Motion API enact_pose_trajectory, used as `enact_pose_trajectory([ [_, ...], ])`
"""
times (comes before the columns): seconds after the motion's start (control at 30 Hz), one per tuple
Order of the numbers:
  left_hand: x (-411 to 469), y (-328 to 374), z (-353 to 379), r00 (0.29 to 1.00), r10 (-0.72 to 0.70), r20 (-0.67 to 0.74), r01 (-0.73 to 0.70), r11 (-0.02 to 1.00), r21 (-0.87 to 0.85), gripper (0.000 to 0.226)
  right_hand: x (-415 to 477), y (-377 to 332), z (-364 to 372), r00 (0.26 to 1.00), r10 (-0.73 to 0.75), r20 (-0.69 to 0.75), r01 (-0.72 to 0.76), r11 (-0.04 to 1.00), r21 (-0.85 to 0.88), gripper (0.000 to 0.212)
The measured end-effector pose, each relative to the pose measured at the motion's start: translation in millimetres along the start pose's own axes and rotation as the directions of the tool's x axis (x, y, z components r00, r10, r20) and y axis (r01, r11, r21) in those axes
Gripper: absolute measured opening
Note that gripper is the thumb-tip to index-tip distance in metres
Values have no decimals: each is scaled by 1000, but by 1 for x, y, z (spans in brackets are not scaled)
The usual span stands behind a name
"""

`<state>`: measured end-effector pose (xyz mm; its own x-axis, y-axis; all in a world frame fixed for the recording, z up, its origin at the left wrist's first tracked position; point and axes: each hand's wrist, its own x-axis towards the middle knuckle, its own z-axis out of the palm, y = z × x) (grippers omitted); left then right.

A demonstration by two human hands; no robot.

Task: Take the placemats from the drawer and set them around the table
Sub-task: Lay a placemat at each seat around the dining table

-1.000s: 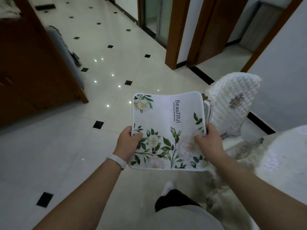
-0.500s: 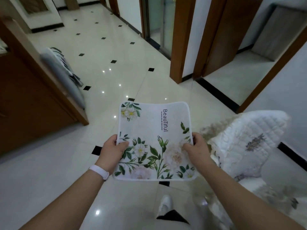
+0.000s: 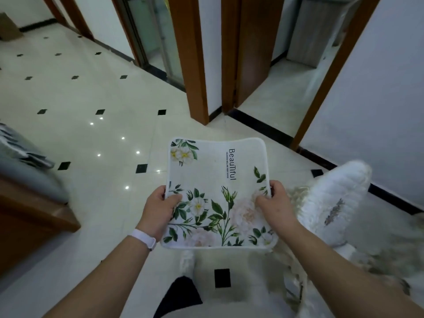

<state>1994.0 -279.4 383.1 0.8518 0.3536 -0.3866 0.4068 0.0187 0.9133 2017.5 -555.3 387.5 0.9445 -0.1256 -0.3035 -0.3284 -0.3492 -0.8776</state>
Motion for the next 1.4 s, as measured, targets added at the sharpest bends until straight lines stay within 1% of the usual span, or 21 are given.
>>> enact_pose_trajectory([
  [0.07, 37, 9, 17, 997, -15, 71, 15, 1000, 11, 14, 23, -1, -1, 997, 47, -64, -47, 999, 3, 31],
  [0.17, 103, 25, 40, 986, -1, 167, -7, 999, 43, 14, 65, -9, 6, 984, 92, -155, -94, 996, -6, 29],
  [0.27, 170, 47, 59, 958, 4, 288, -29, 996, 82, 15, 105, -28, 19, 960, 142, -243, -146, 989, 3, 29],
  [0.4, 243, 80, 82, 905, -8, 424, -53, 990, 132, 16, 150, -57, 27, 907, 207, -367, -223, 975, 0, 28],
  [0.5, 285, 105, 105, 865, -20, 502, -62, 987, 146, 17, 173, -75, 22, 861, 220, -459, -242, 970, 11, 29],
  [0.67, 322, 139, 160, 779, -40, 626, -70, 986, 150, 15, 194, -87, 5, 772, 294, -563, -269, 955, 129, 32],
  [0.77, 334, 151, 199, 734, -64, 676, -64, 985, 163, 15, 204, -89, -13, 708, 299, -640, -261, 953, 155, 32],
  [0.87, 348, 155, 240, 702, -93, 706, -64, 979, 193, 15, 217, -80, -32, 669, 326, -668, -258, 945, 203, 31],
  [1.0, 365, 160, 299, 675, -110, 729, -100, 966, 238, 15, 255, -56, -60, 623, 382, -683, -271, 924, 270, 32],
  [1.17, 392, 176, 389, 677, -129, 725, -148, 940, 306, 16, 323, -26, -105, 607, 447, -657, -232, 891, 391, 30],
  [1.23, 396, 187, 426, 680, -139, 720, -163, 929, 333, 16, 347, -19, -129, 605, 476, -638, -239, 873, 425, 29],
  [1.33, 397, 207, 482, 657, -154, 738, -194, 912, 362, 17, 373, -14, -170, 582, 503, -639, -252, 858, 447, 28],
  [1.4, 396, 219, 522, 633, -143, 761, -214, 912, 349, 17, 386, -12, -201, 567, 497, -657, -237, 862, 448, 27],
])
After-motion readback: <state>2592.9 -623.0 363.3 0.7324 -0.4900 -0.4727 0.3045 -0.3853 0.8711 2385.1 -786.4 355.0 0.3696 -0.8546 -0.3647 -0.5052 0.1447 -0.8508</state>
